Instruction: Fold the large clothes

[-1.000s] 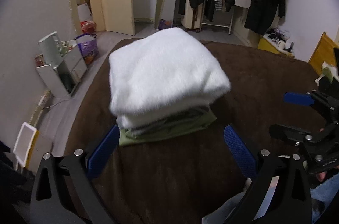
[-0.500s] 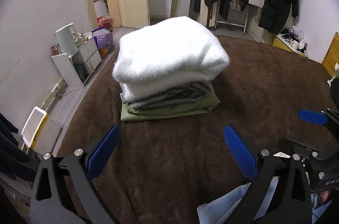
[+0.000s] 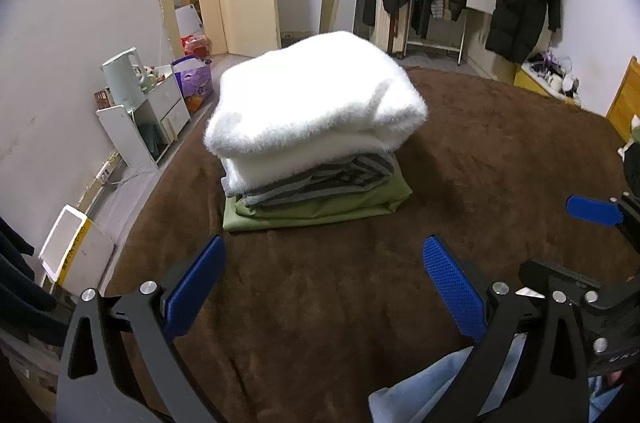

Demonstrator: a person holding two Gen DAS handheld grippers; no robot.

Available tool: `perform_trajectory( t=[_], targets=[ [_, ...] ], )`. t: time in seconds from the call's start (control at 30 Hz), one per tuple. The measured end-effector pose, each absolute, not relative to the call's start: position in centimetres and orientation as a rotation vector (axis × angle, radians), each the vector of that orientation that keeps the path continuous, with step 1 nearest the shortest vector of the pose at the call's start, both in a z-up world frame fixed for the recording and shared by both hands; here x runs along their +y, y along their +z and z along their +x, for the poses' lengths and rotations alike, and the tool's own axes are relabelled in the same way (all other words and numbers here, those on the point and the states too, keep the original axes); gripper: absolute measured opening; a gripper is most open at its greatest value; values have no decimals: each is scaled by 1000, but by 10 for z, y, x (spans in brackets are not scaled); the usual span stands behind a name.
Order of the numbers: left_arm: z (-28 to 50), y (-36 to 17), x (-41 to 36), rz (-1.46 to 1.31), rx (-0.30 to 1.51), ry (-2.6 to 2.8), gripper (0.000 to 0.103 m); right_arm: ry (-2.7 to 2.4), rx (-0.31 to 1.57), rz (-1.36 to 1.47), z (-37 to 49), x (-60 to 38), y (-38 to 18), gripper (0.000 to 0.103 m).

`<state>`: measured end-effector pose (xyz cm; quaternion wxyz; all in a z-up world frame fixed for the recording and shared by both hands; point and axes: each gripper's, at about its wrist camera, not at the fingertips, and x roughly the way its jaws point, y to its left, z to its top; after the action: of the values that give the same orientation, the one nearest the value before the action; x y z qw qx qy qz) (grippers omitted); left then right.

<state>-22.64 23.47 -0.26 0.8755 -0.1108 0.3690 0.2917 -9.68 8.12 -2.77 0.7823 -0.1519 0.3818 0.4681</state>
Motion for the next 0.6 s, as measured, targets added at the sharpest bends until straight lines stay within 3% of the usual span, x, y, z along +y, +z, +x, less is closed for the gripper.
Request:
perform_trajectory(
  t=[0.6],
  targets=[
    [-224,-11,231,-250,772,586,96,986,789,-365,-99,85,-25,97]
  ],
)
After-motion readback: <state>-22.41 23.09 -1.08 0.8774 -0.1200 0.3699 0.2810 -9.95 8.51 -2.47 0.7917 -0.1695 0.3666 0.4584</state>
